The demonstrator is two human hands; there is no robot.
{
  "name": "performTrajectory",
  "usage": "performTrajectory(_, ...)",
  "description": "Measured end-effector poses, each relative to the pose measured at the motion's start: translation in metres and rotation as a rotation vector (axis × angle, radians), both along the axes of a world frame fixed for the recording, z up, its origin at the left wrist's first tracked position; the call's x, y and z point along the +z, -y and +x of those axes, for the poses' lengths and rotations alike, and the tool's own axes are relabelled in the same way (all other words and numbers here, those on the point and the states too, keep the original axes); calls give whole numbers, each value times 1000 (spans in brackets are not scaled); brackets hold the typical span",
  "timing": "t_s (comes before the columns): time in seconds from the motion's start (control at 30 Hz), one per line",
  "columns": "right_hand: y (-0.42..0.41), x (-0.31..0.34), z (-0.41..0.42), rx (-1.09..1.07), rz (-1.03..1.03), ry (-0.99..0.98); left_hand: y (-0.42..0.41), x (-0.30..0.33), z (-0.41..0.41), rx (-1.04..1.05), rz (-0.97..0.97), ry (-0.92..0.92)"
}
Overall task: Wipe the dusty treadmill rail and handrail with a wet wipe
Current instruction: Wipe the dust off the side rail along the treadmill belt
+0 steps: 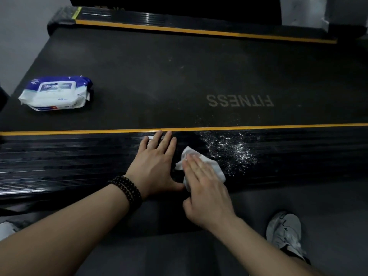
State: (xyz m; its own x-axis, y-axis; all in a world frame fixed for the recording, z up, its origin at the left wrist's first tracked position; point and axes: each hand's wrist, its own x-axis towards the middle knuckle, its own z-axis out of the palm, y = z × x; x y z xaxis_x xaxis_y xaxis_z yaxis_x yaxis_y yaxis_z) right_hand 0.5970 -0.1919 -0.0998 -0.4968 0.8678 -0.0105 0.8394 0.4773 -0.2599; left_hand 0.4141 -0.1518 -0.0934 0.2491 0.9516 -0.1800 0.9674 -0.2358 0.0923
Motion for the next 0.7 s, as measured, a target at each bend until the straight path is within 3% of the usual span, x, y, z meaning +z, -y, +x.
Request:
performTrajectory(0.13,11,0,23,90,-2,7,-1,1,0,0,2,-2)
performTrajectory(0.3,-15,4,8,-24,-20,11,-1,2,1,0,-5,1)
performTrajectory(0.5,12,4,11,87,-40,14,0,-1,0,-5,6,9)
performTrajectory(0.7,-17,7,5,9,-36,28,0,0,2,7,3,19)
